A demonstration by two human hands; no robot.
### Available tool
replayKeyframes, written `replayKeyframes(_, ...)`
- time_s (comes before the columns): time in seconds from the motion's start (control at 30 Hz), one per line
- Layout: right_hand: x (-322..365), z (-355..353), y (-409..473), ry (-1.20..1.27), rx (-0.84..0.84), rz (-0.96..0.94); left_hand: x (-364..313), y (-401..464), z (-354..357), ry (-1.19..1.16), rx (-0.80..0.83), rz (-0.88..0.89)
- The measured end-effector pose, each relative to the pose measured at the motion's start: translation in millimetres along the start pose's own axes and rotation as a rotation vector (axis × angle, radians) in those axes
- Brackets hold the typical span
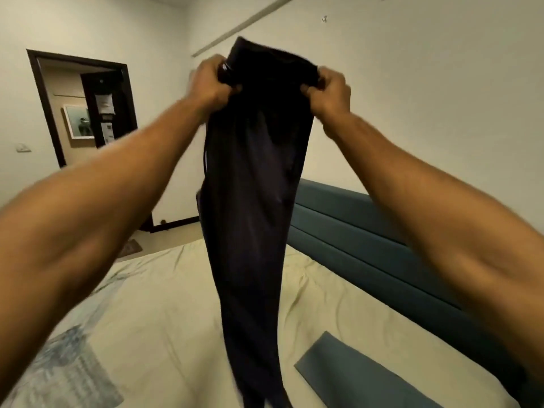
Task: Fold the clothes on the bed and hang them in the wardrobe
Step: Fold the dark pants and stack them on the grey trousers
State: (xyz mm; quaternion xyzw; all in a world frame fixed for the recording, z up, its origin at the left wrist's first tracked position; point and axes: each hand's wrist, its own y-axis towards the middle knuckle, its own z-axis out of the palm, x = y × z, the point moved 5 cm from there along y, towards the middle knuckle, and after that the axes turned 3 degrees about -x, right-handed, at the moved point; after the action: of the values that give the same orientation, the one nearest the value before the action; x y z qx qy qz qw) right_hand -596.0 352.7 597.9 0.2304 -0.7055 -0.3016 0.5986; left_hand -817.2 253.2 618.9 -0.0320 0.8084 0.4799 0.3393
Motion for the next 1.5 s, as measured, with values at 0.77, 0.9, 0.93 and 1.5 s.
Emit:
replayKeyframes(0.77,-319.6,-70.3,-713.8,-0.423,1.478,0.616,296.9,-777.1,50.9,0.118,1.277,-0.456)
replayKeyframes(0.9,-323.8,-80.1,-759.1,-0.457,1.544,0.595,294.7,-828.9,43.7,0.214,1.368,-0.477)
replayKeyframes(0.93,-323.9,-81.3,-763.8,-0.456,1.55,0.593,293.4,-833.8,42.9,0.24,1.386,-0.455)
replayKeyframes(1.5,-358.5,-90.3,-862.3,-0.589,1.705,0.386,302.7,-939.3,43.2,0.37,1.602,-0.244)
